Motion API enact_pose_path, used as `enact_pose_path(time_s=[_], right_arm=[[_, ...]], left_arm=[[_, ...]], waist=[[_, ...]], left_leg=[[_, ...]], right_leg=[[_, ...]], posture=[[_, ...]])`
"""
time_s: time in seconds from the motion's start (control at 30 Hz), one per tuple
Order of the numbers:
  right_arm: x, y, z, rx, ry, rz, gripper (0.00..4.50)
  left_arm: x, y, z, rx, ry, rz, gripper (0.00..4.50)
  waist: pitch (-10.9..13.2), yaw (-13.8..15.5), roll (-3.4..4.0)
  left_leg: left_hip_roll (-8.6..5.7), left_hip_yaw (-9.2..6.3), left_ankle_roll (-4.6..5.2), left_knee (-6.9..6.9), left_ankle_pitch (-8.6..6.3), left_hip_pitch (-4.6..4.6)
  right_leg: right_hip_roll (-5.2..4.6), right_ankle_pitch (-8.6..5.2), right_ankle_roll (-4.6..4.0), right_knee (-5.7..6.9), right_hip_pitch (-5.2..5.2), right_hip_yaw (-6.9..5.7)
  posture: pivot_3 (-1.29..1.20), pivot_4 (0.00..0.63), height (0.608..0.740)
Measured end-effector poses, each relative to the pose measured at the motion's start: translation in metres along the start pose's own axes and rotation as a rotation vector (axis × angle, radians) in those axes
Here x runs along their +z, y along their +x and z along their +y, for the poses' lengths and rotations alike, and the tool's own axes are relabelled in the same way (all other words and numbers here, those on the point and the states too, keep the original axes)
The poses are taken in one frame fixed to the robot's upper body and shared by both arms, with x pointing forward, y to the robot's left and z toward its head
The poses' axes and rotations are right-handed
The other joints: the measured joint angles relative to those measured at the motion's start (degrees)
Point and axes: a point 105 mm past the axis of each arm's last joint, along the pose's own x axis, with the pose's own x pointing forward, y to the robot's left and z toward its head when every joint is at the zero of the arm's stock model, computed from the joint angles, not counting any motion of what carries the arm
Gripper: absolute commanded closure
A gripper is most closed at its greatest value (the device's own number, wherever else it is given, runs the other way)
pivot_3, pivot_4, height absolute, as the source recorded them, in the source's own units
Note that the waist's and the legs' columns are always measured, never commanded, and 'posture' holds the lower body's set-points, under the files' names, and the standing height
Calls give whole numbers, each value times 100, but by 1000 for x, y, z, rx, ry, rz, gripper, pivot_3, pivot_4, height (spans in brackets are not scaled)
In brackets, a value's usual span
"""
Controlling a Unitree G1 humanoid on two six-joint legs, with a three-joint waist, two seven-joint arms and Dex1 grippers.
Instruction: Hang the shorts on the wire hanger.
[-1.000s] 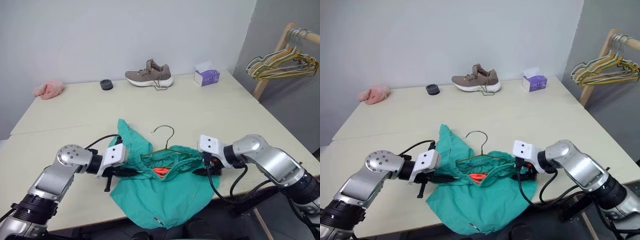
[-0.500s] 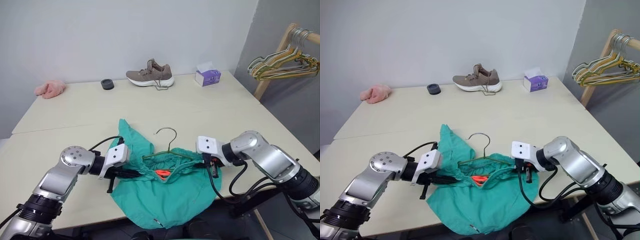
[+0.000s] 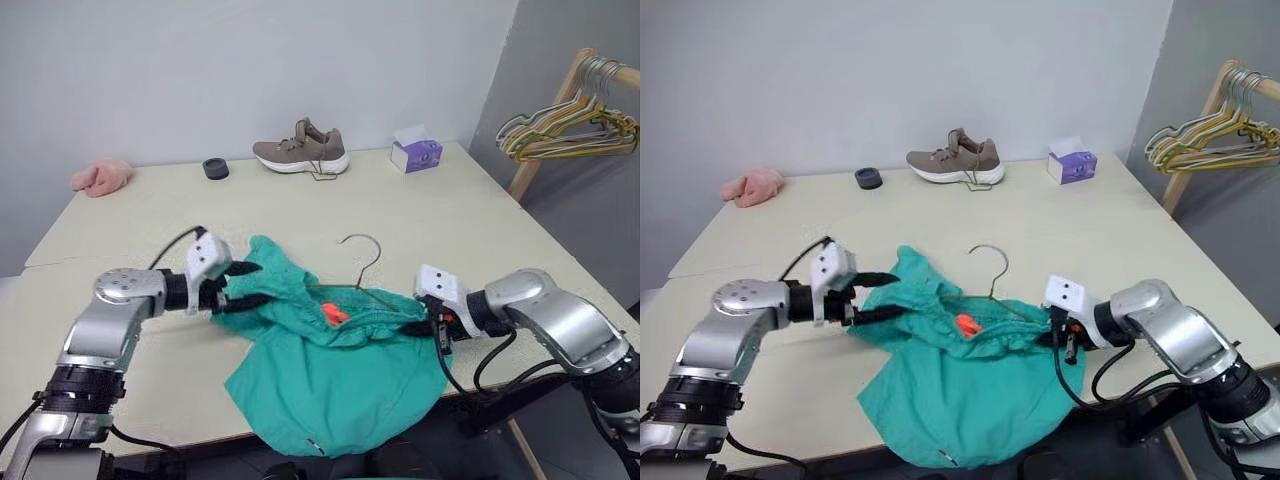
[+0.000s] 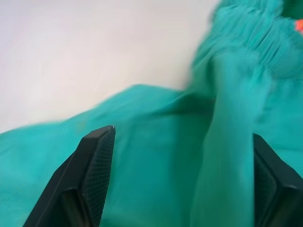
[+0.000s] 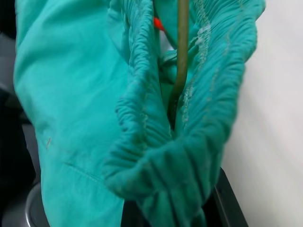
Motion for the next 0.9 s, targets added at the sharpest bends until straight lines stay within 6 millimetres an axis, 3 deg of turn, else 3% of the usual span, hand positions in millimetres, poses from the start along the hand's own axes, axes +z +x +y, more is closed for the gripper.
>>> enact_pose_path(time_s=[0.17,0.2,0.3,0.43,0.57,0.73,0.9], right_arm=[[-21,-17,-15,-143,232,-50,4500],[-30,-21,-19,-186,287,-52,4500],[-53,-34,-25,-291,419,-47,4500],[-73,-55,-25,-405,581,-113,4500],[-99,-82,-24,-576,705,-128,4500],[-135,-118,-25,-815,881,-118,4500],[-172,-168,-22,-1072,1078,-80,4500]], left_arm=[[-7,-7,24,162,-26,-13,1085],[-8,-7,20,144,-58,-20,736],[-1,-1,-6,-8,-113,-41,19],[21,19,-58,-280,-76,-56,19],[57,37,-92,-454,-54,-171,19],[89,50,-108,-552,-43,-252,19],[105,63,-124,-621,-18,-294,19]], waist=[[-4,3,-6],[-4,3,-6],[-4,-5,-5],[-6,-16,0],[-9,-37,4],[-33,-197,31],[-40,-431,43]], left_leg=[[-3,0,0,-2,0,-4],[-5,0,-1,-2,-1,-8],[-10,6,-3,-2,-3,-11],[-11,9,-3,-2,-3,-11],[-8,15,-1,3,-1,-1],[-8,44,2,6,1,9],[-10,72,3,4,1,8]], right_leg=[[-4,0,0,-1,-2,0],[-6,1,0,-1,-2,0],[-10,0,0,-1,-5,6],[-9,0,0,0,-3,9],[1,-1,2,0,6,11],[17,4,11,0,15,32],[32,5,16,-4,11,51]], posture=[[-256,0,740],[-261,0,740],[-295,0,740],[-326,0,740],[-360,0,740],[-406,0,740],[-448,0,740]])
